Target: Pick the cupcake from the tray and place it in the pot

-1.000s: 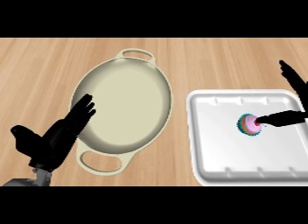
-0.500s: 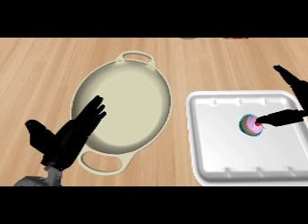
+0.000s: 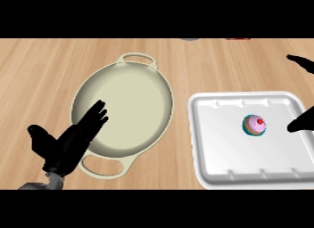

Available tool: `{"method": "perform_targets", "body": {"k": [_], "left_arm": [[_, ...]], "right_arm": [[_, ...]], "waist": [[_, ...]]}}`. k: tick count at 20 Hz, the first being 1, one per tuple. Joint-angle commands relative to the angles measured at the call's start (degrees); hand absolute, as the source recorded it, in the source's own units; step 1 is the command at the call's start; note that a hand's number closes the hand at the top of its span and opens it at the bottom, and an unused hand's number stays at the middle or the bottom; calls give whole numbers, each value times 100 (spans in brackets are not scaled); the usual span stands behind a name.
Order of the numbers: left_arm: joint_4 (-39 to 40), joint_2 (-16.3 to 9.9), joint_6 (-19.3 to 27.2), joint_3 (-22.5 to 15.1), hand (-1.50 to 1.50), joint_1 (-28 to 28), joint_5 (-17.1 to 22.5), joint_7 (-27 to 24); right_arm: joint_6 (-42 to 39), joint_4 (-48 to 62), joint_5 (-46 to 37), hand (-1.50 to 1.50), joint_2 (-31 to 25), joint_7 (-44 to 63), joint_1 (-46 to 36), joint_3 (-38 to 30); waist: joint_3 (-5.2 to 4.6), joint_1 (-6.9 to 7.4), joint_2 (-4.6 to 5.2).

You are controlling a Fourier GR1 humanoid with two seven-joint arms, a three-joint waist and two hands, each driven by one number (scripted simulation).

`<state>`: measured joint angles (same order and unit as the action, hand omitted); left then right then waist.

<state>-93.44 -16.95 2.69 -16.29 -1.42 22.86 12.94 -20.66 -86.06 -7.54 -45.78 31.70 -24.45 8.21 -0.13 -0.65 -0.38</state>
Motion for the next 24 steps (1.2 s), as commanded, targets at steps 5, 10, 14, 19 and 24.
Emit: {"method": "perform_targets", "body": {"k": [5,10,14,19,24], "left_arm": [[-241,13,-211,43,0,341,-134,-109],[47,336,-168,74,0,-13,-292,84],[-372,256,-300,81,0,296,-359,68],[-328,438,-240,277,0,40,-322,398],[-236,440,-386,332,0,77,-365,340]], "right_arm": [[-679,-783,774,-150,452,2391,-482,-201],[-581,-1183,868,-150,923,2980,-556,-299],[-299,-662,150,-150,1283,2276,-205,-29],[-317,-560,-573,-150,1574,2131,-123,248],[-200,-837,-1290,-150,1479,2079,456,503]], "waist": [[8,103,27],[10,84,33],[13,127,39],[13,109,39],[13,101,37]]}}
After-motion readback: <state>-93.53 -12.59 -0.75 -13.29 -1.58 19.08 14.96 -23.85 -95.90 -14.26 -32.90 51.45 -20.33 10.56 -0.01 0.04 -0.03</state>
